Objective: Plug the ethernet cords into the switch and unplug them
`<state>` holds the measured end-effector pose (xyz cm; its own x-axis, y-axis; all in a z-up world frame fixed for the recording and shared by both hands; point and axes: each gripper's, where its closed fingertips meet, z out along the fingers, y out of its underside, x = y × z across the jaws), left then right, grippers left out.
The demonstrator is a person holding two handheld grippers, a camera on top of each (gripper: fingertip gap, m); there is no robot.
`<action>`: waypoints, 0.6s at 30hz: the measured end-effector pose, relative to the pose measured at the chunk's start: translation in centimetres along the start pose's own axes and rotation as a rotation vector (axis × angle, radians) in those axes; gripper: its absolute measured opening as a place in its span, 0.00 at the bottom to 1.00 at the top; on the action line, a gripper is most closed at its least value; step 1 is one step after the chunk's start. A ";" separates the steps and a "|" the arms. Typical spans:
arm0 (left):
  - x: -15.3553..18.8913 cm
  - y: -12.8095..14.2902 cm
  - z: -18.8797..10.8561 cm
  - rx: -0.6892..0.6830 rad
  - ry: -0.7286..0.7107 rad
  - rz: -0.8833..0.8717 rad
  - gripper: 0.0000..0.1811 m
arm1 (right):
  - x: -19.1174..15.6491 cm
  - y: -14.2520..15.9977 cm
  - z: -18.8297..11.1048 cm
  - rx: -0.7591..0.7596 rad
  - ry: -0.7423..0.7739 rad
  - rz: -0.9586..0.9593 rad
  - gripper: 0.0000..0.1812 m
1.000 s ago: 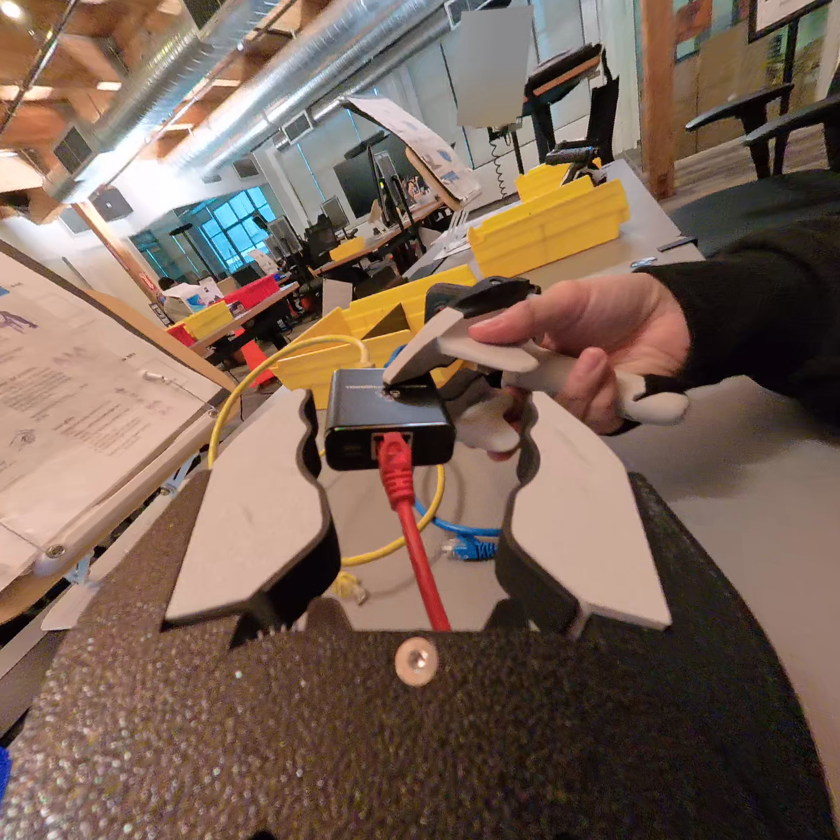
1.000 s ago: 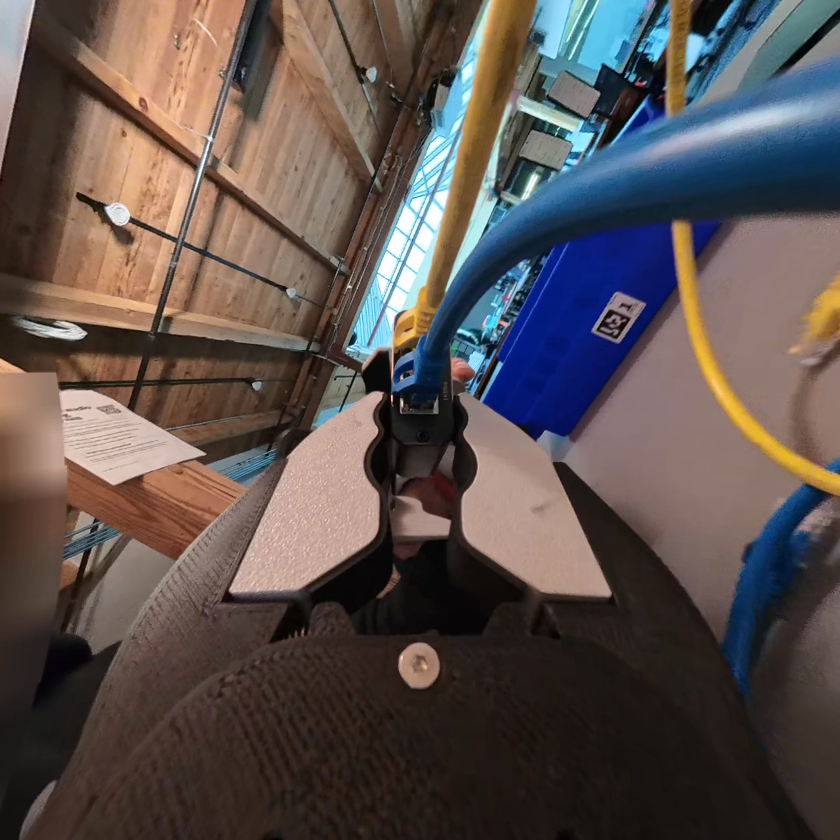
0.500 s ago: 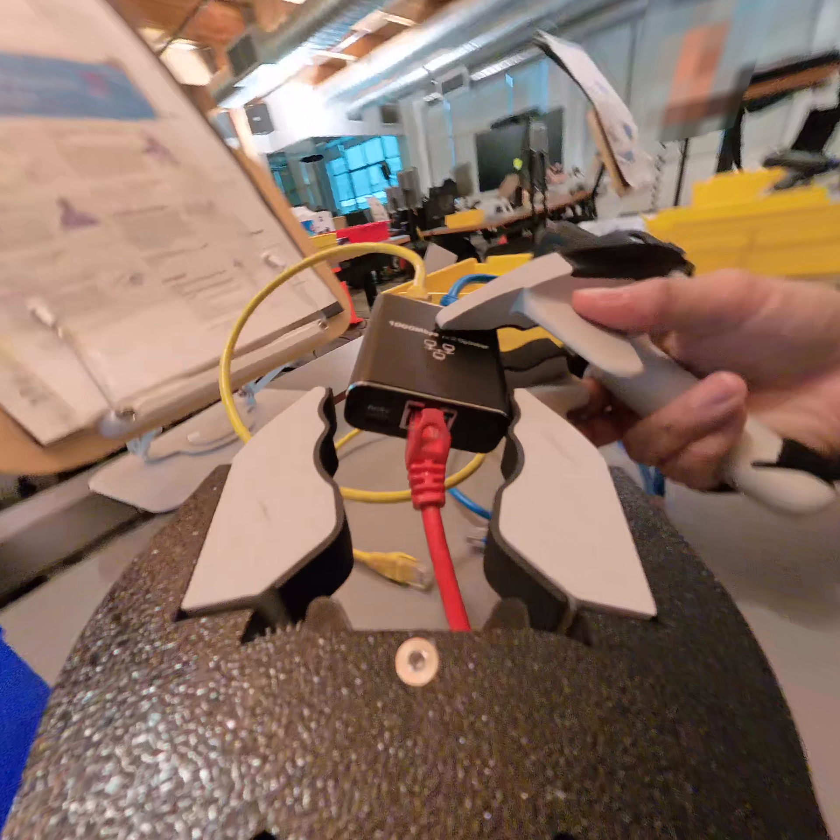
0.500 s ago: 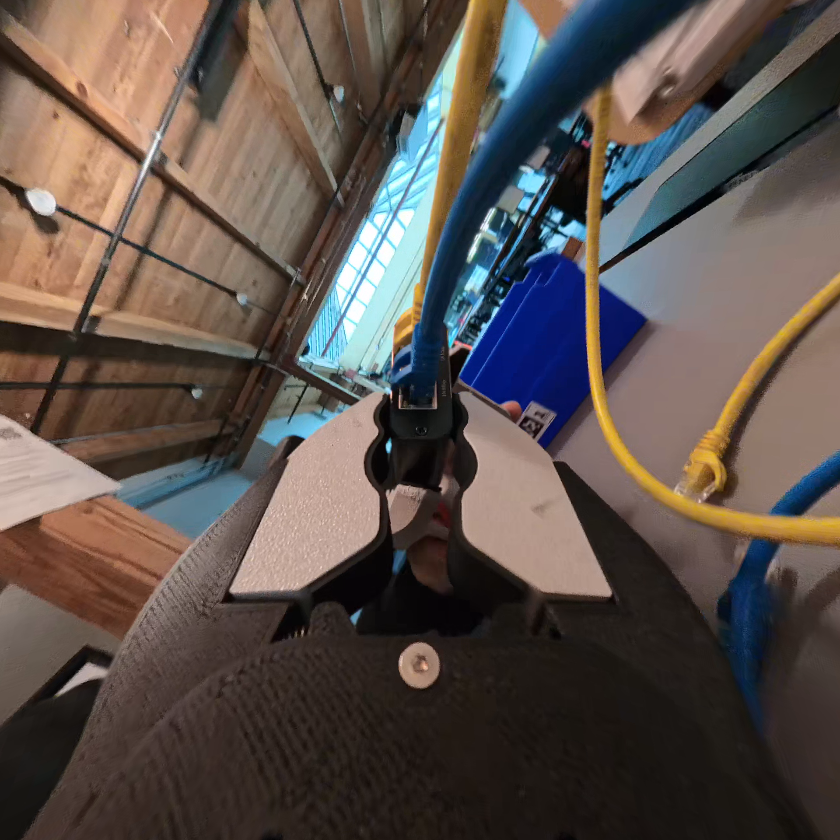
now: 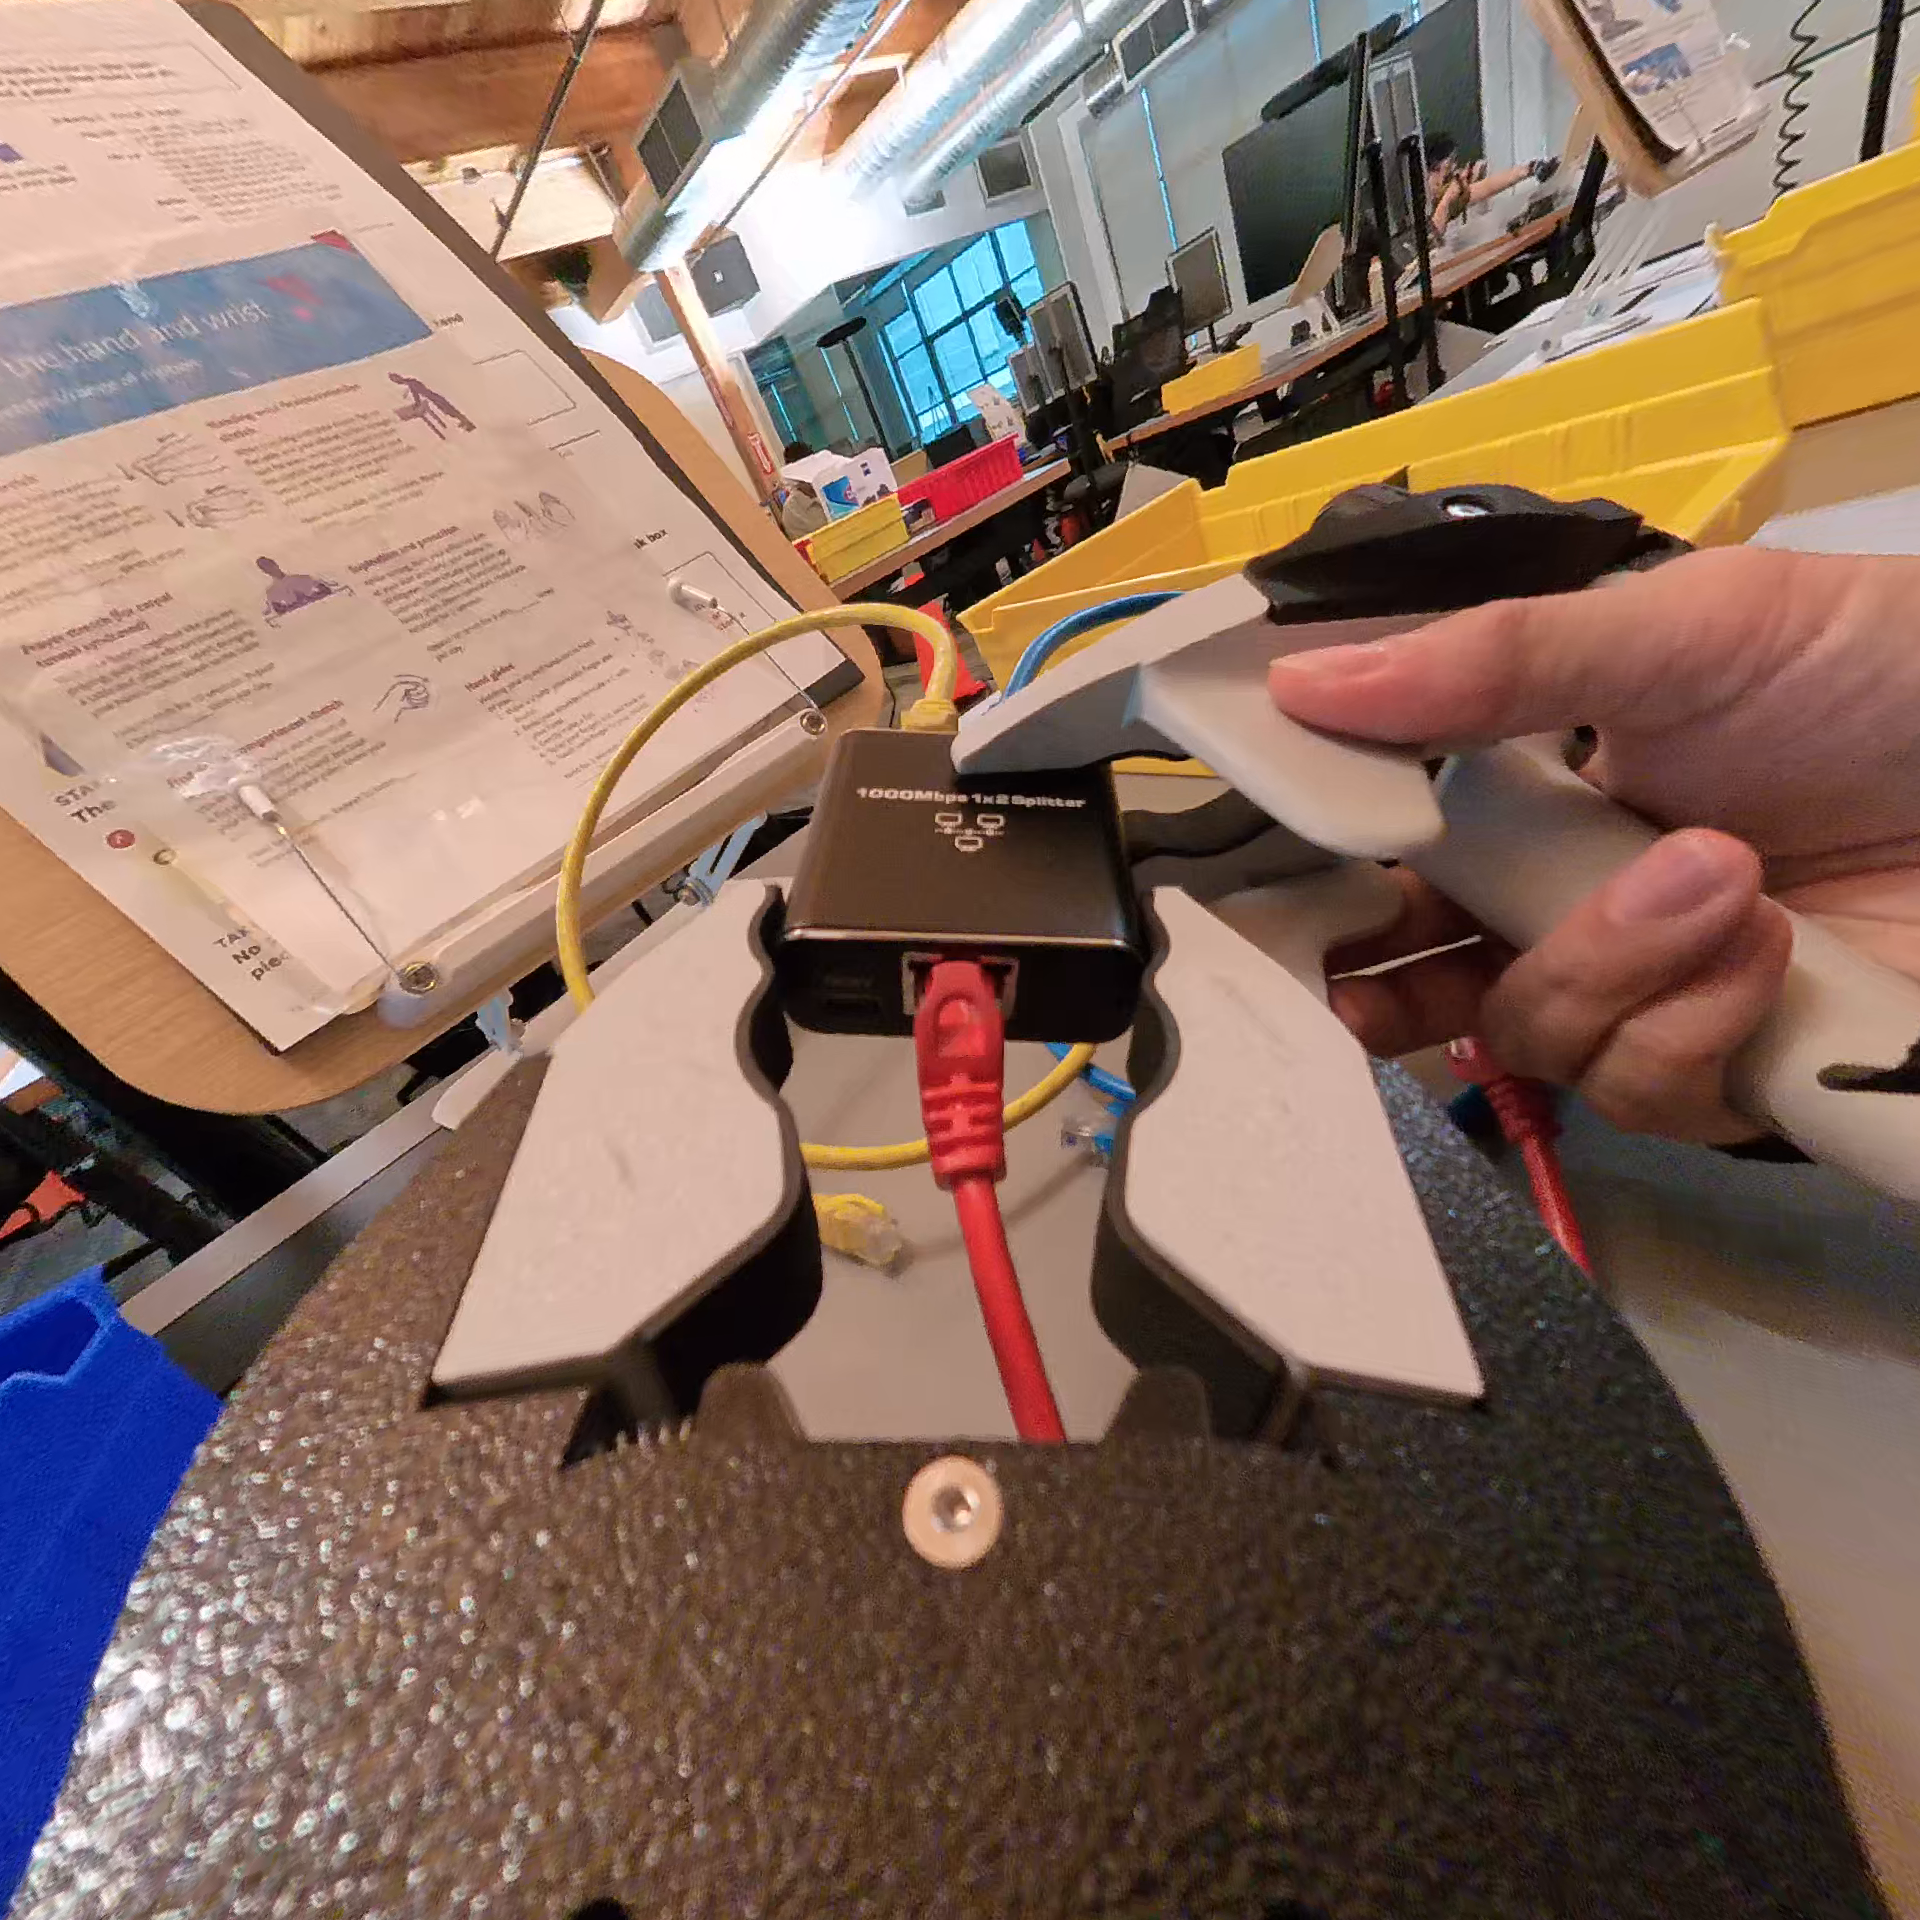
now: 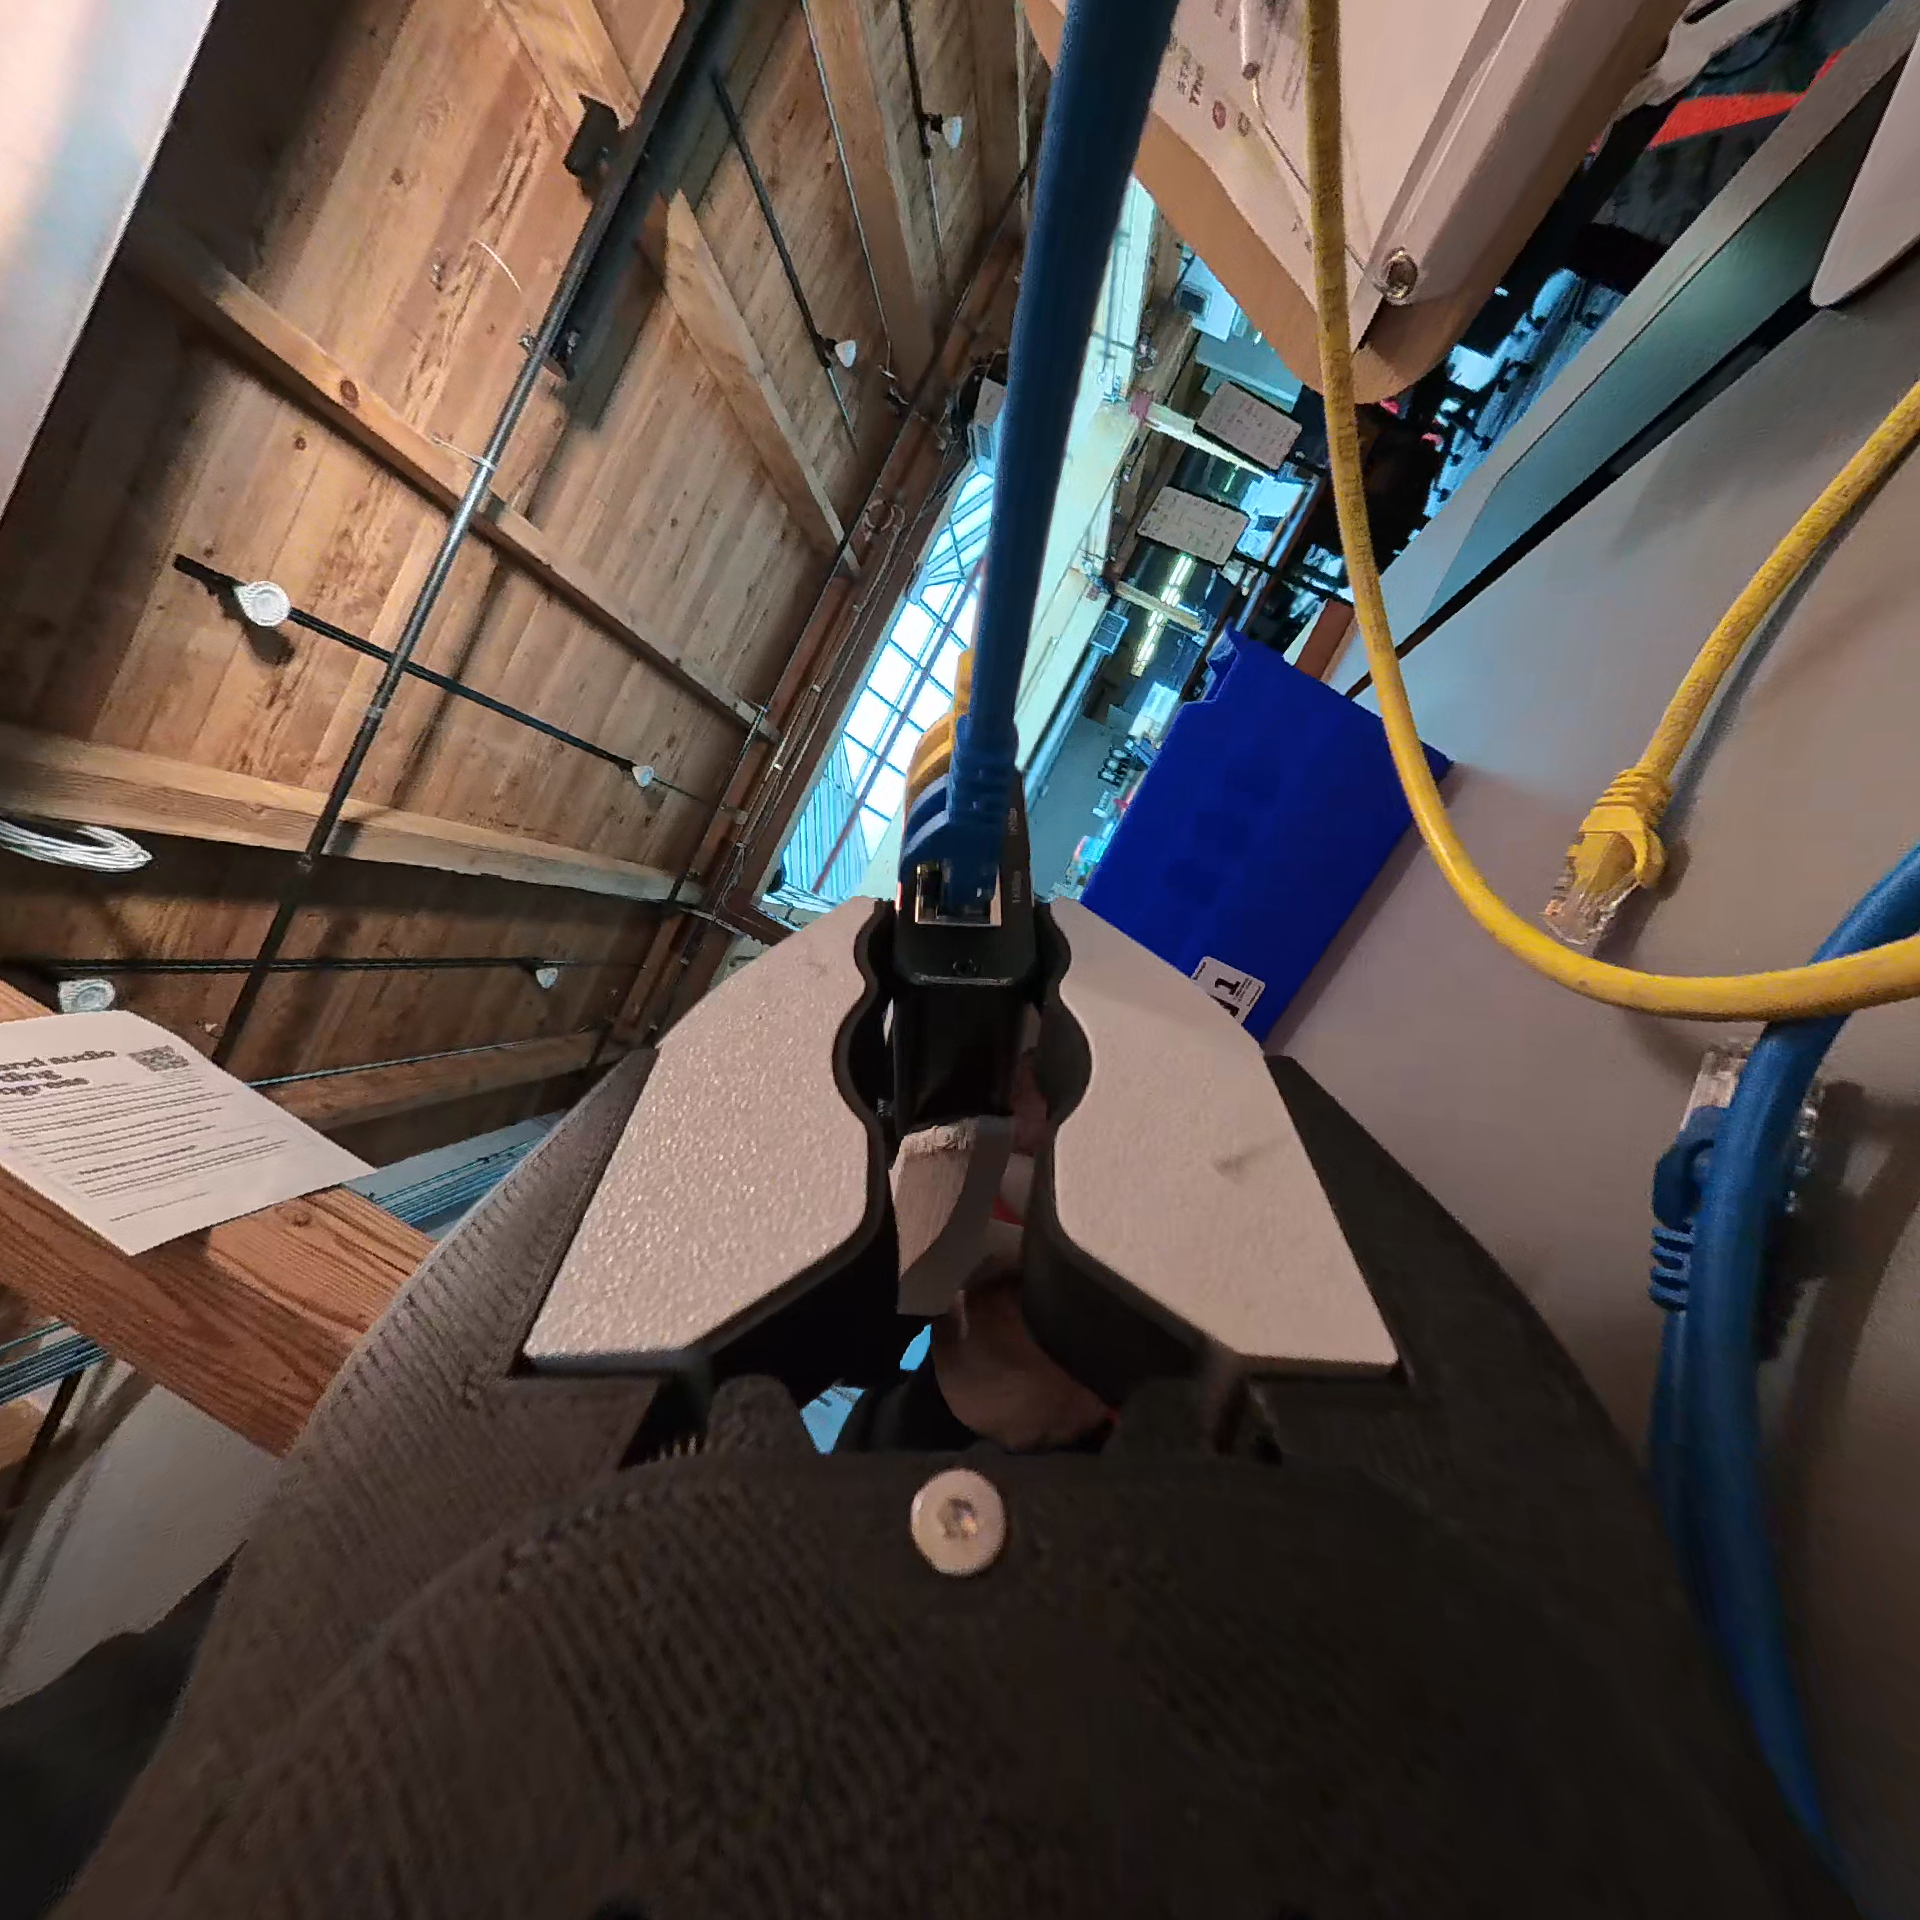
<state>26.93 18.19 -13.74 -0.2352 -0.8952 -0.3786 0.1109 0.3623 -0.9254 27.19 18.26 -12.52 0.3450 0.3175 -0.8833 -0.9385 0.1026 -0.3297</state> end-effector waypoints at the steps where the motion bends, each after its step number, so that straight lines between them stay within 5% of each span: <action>1: 0.1 0.0 0.0 -0.006 0.004 0.000 0.35 | 0.0 0.0 -0.1 0.003 -0.009 0.011 0.13; 9: -0.2 -0.1 -0.6 -0.002 -0.027 -0.002 0.35 | -0.6 -0.1 -0.4 0.026 -0.052 -0.016 0.19; 18: 0.5 -0.1 1.1 0.095 0.069 0.034 0.34 | 0.1 -2.1 -1.6 0.085 0.000 -0.088 0.12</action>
<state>27.90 17.41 -13.82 -0.2953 -0.8617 -0.4126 0.2104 0.3626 -0.9079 29.20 16.55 -12.50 0.4261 0.3035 -0.8522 -0.9024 0.2097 -0.3765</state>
